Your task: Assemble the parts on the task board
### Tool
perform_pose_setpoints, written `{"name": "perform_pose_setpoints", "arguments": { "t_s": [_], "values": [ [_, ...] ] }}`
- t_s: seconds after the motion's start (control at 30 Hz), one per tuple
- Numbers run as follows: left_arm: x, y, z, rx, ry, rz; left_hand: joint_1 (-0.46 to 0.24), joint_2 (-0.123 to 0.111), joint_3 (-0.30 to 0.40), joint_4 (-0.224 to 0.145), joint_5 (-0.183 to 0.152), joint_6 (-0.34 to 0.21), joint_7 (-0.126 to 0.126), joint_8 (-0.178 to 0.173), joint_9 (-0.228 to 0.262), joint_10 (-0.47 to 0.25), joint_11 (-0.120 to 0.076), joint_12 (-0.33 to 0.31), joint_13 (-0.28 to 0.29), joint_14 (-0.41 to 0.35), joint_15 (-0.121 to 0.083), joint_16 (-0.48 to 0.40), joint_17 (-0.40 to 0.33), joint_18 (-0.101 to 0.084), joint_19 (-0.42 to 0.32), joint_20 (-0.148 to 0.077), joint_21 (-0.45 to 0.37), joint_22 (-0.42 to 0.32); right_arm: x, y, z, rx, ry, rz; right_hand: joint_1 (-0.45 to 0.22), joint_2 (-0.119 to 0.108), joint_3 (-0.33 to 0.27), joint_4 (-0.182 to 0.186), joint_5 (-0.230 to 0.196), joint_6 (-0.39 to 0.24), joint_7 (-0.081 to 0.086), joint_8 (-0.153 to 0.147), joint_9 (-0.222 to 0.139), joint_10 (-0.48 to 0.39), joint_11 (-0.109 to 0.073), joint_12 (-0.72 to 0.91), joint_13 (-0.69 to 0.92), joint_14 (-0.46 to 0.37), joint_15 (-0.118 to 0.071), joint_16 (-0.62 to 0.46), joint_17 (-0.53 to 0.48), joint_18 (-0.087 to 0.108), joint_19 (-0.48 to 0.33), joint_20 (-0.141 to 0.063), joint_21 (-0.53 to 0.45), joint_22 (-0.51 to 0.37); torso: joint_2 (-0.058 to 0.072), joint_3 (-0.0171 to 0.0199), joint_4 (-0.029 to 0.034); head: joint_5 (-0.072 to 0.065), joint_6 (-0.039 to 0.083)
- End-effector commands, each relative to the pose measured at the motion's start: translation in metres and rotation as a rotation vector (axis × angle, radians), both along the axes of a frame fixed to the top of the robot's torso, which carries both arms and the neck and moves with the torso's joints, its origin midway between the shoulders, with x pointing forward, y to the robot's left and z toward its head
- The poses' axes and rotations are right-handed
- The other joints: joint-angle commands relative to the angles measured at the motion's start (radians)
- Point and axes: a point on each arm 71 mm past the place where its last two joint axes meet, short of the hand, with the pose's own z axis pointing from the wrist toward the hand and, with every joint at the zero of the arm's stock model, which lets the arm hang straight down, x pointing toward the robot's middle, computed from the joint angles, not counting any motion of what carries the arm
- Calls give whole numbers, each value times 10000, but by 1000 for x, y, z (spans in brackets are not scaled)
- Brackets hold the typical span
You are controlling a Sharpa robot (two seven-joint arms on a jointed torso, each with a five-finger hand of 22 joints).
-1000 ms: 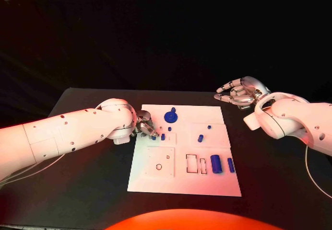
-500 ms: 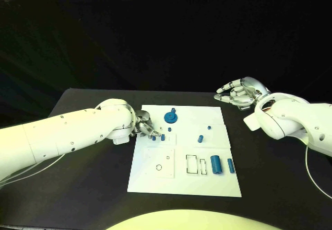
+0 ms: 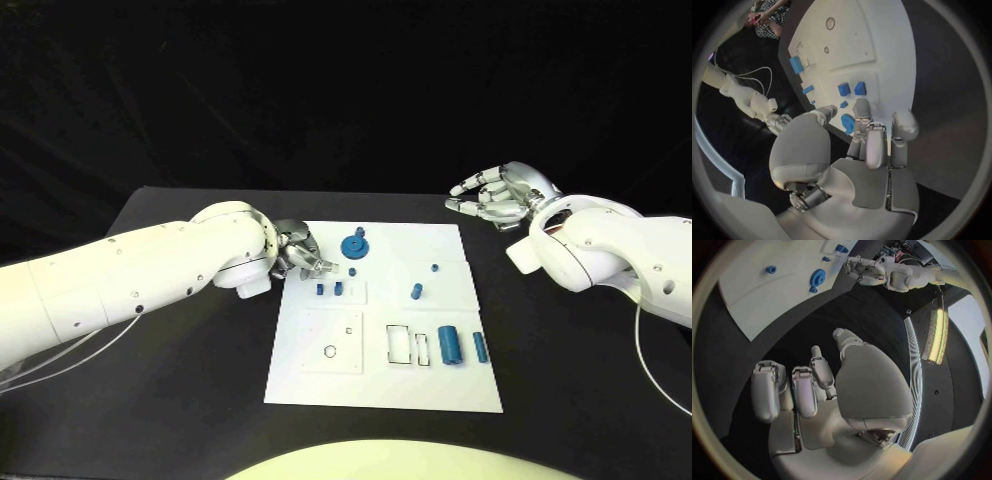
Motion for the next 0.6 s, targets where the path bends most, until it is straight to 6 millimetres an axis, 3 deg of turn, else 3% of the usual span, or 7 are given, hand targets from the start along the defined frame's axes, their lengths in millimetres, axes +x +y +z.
{"name": "perform_pose_setpoints", "arguments": {
  "t_s": [0.03,0.07,0.1,0.13,0.33,0.4,0.6],
  "values": [
    [4,-9,15,-2415,-1013,424,338,29,-131,-5,74,-696,311,-217,-173,-754,292,-252,-165,-366,246,-495,-721,259,-777,224,-781,-1023,0,1,1,-43,-123,149,-100,16,-84,0,28,-81,-11,47,-12,-64,13,-61,-8,708,-28,-69,1132,180,225,-45,-35,1788,-9,5,4,-11,39],
    [4,-10,17,-2639,-1236,360,494,32,-194,-2,75,-847,413,-214,-231,-929,378,-253,-205,-533,333,-651,-991,326,-1009,319,-1048,-1361,0,1,1,-43,-125,145,-100,16,-84,0,28,-81,-11,47,-12,-64,13,-61,-8,708,-28,-69,1132,180,225,-45,-35,1788,-7,5,1,-15,48],
    [5,-12,19,-2802,-1472,244,918,39,-169,-47,125,-1112,525,-259,-327,-1333,495,-380,-305,-1160,445,-1302,-1985,541,-1856,426,-1906,-2481,0,1,1,-44,-126,141,-100,16,-84,0,28,-81,-11,47,-12,-64,13,-61,-8,708,-28,-69,1132,180,225,-45,-35,1788,-5,4,1,-17,52],
    [6,-13,21,-2906,-1727,91,1316,-22,-152,-81,140,-1281,599,-268,-408,-1690,581,-530,-428,-1576,520,-1740,-2656,545,-1941,511,-2097,-2592,0,0,1,-44,-128,136,-100,16,-84,0,28,-81,-11,47,-12,-64,13,-61,-8,708,-28,-69,1132,180,225,-45,-35,1788,0,4,0,-26,50],
    [5,-32,27,-2563,-3502,-1707,3580,-345,428,-713,103,-1585,763,-317,-992,-2732,801,-1189,-1159,-2499,714,-2437,-3932,574,-2106,723,-2605,-2896,0,0,1,-42,-158,115,-79,31,-79,-13,43,-98,-11,51,-15,-511,10,-514,-513,671,-29,-133,985,220,144,-45,-207,1706,7,4,6,-53,82],
    [4,-38,25,-2264,-3896,-2271,3917,-463,617,-855,82,-1550,765,-415,-1227,-2949,829,-1420,-1389,-3049,748,-2844,-4601,562,-2234,748,-2708,-2936,0,0,1,-40,-173,113,-52,56,-60,-16,60,-107,-14,63,-16,-735,6,-766,-780,637,-34,-191,865,252,76,-47,-352,1637,14,-2,8,-70,86],
    [3,-53,12,-969,-4791,-3978,4224,-730,770,-1000,30,-1309,700,-711,-1902,-3021,802,-1789,-1926,-3339,732,-2835,-4940,569,-2359,760,-2734,-2912,0,0,1,-32,-241,124,4,74,-5,-16,95,-144,-24,101,-19,-1272,-10,-1466,-1539,553,-53,-356,554,318,-60,-63,-671,1489,14,-9,-5,-75,107]
  ]
}}
